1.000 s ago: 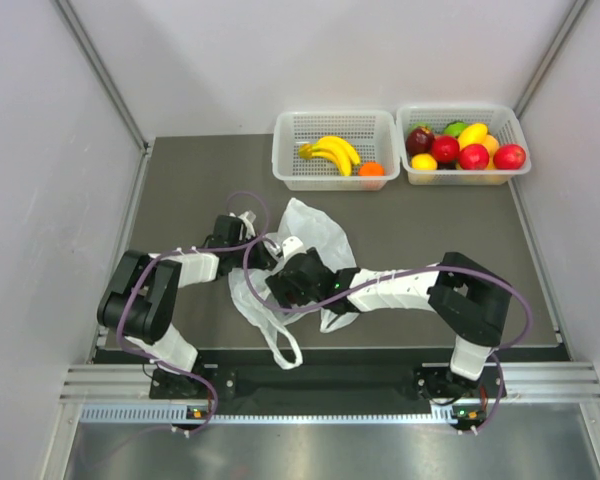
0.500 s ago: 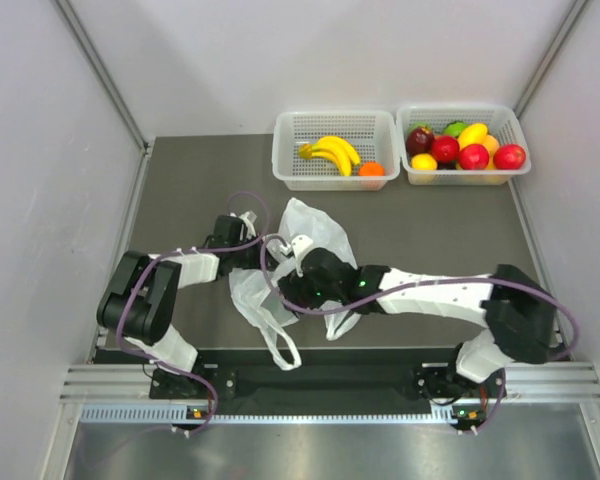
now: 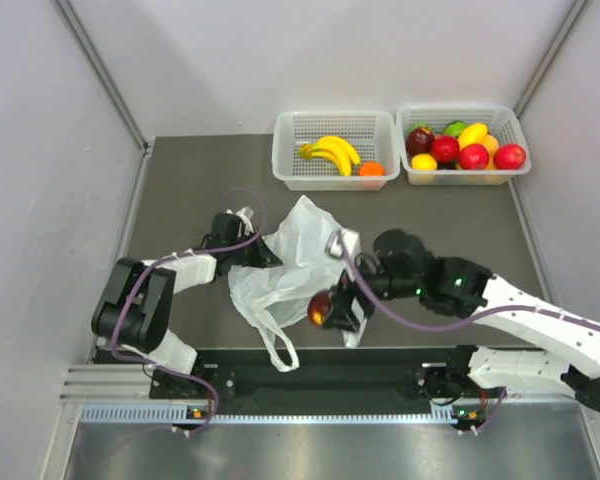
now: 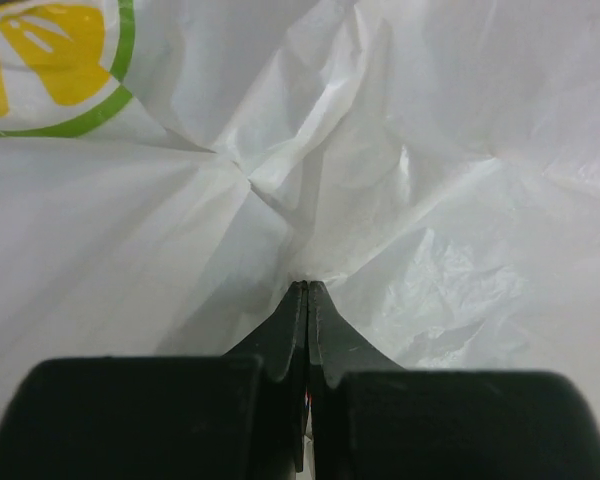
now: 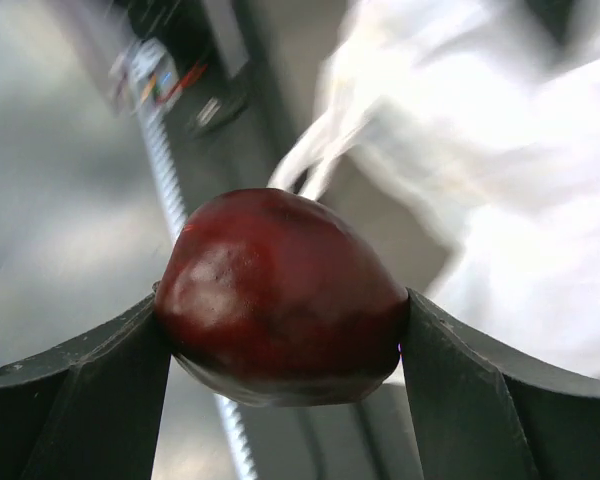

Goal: Untie the knot of the plastic bag and take out the fruit

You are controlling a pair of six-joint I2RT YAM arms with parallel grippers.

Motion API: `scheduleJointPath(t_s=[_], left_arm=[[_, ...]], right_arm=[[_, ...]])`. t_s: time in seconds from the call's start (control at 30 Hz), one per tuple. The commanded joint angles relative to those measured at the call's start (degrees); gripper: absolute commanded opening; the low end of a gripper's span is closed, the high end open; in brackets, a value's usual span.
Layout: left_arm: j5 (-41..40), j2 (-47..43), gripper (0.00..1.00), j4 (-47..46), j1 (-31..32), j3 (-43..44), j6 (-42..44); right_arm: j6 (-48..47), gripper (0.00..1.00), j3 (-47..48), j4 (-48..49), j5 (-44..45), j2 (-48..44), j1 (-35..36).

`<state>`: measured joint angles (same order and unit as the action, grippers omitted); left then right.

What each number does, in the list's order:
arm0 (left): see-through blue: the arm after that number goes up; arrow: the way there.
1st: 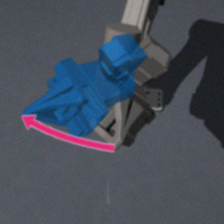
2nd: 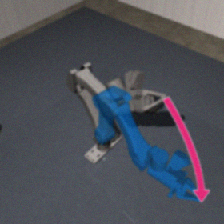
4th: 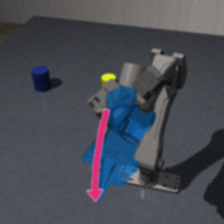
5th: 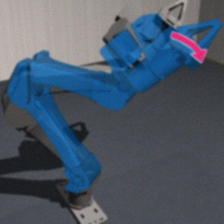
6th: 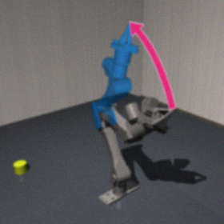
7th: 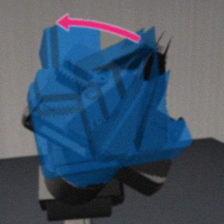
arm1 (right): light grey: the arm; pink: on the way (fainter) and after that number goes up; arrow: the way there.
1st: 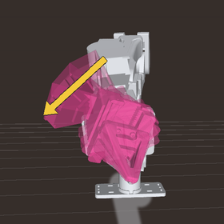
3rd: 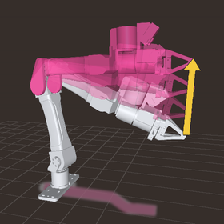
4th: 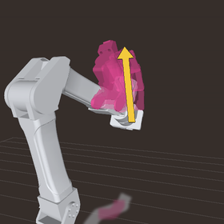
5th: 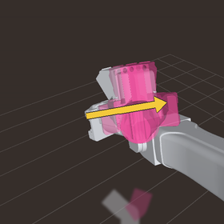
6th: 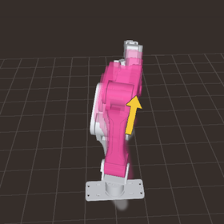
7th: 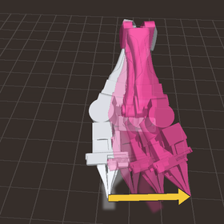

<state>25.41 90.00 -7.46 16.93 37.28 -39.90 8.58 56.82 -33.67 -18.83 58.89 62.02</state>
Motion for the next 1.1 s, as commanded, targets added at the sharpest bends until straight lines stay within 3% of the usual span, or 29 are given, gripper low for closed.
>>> scheduleJointPath(t_s=[0.0,0.17,0.37,0.47,0.7,1.0,1.03,1.07], left_arm=[[-0.9,-6.7,0.0,-3.1,0.1,0.3,-2.6],[-1.8,-13.4,0.0,-1.1,0.1,1.4,-4.2],[-3.2,-20.7,0.0,3.1,0.1,2.4,-5.5],[-3.9,-25.6,0.09,2.5,0.1,0.9,-7.7],[-7.6,-30.8,0.28,4.9,0.1,-0.6,-8.5],[-10.7,-34.4,0.4,5.8,0.0,-3.3,-10.0],[-11.0,-34.6,0.42,5.9,0.0,-3.2,-9.8],[-11.2,-35.2,0.44,6.1,0.0,-3.3,-9.8]], right_arm=[[-2.3,0.0,8.1,2.2,12.2,-0.8,-8.4],[-1.5,0.0,17.3,6.5,20.0,10.1,-21.7],[1.4,0.0,29.0,13.4,25.3,26.0,-31.6],[0.9,0.0,36.1,16.4,27.5,34.7,-35.3],[2.1,0.0,66.3,4.9,27.3,62.3,-40.0],[3.2,0.05,69.0,4.1,31.2,71.4,-41.7],[3.0,0.07,69.2,4.1,31.4,71.8,-41.9],[2.7,0.16,69.6,3.9,31.4,72.4,-42.0]])
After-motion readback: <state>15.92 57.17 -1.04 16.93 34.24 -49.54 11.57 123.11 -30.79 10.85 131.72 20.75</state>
